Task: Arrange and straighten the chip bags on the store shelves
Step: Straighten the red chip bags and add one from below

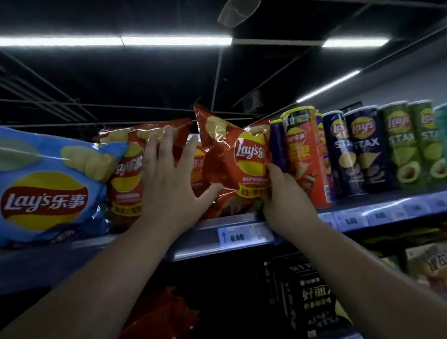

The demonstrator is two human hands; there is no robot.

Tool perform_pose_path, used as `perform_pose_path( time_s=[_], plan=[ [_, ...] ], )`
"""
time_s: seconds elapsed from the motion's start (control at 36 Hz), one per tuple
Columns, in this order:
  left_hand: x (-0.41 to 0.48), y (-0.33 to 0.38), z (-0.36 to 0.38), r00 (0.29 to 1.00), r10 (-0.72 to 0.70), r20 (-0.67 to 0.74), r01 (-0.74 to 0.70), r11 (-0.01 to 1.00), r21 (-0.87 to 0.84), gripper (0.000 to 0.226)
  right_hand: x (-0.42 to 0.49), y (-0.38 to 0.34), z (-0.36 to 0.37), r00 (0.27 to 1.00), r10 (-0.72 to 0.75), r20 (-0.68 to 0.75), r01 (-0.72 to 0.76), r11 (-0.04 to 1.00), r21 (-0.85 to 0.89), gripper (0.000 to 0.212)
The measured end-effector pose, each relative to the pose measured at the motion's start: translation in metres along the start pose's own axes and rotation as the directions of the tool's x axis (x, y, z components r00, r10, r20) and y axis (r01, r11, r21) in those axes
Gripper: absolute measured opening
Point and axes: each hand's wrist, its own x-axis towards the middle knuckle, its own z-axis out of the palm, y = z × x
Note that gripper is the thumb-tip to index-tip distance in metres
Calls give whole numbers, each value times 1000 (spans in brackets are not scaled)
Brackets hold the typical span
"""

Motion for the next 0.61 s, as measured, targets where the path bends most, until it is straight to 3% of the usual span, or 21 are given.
perform_pose_path(
  time_s=[0.08,0.17,0.28,0.42,0.53,0.61],
  plan=[
    [-4,-17,3,997,-50,-57,51,999,16,93,-1,-7,-2,996,-42,-75,46,998,47,103],
    [-3,-27,6,990,-118,-80,121,992,28,87,0,-22,1,998,-21,-51,31,982,188,126],
    [-5,-28,11,975,-213,61,214,977,-3,84,13,-38,10,991,128,29,-131,953,275,145],
    [-4,-26,17,957,-143,251,128,989,76,87,19,-38,19,991,106,-82,-95,986,134,129],
    [6,-16,21,884,-203,422,159,978,136,91,12,-44,26,963,-42,-265,-19,974,-225,114],
    [9,-7,25,839,-211,502,161,977,141,89,16,-51,37,984,-102,-147,52,948,-313,103]
  ],
)
